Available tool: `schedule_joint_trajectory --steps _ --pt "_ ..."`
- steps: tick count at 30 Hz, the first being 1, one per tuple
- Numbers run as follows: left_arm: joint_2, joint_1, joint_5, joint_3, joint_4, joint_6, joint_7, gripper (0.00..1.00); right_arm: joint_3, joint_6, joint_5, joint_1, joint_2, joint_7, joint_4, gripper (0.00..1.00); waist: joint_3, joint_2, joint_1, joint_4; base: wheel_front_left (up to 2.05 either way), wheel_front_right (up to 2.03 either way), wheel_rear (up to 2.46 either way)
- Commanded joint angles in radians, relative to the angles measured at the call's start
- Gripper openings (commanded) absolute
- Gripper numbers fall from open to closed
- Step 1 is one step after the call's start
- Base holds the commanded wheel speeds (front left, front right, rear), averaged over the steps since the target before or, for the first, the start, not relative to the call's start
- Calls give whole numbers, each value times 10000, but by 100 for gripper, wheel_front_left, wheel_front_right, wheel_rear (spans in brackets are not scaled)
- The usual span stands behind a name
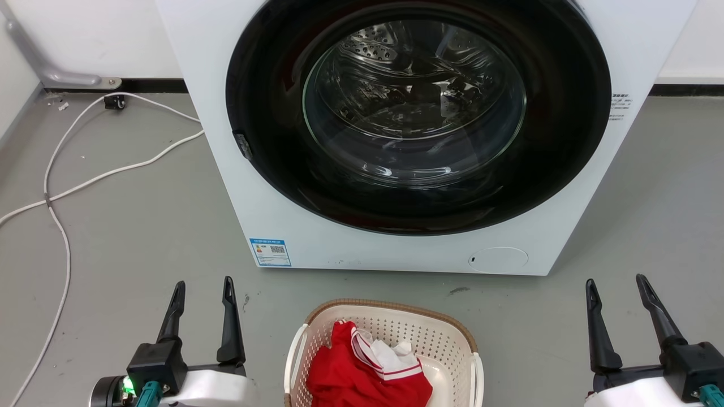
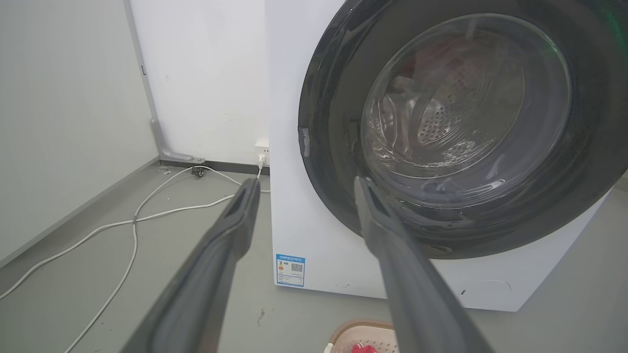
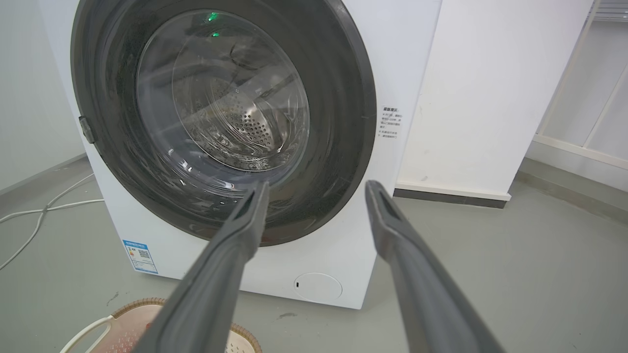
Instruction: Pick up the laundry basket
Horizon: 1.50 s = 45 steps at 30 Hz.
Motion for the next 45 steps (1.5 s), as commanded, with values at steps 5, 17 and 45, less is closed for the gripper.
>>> schedule_joint_trajectory --steps 5,17,45 --pt "12 103 55 8 89 43 -49 100 -11 -3 85 93 -33 -25 51 100 -16 0 0 9 0 0 0" --pt "12 43 77 51 158 49 -49 100 22 -3 61 46 -32 -25 59 100 27 0 0 0 0 0 0" --pt "384 -3580 596 226 5397 -1359 -39 100 1526 -5 -936 -3286 -23 -23 5090 100 2566 0 0 -342 0 0 0"
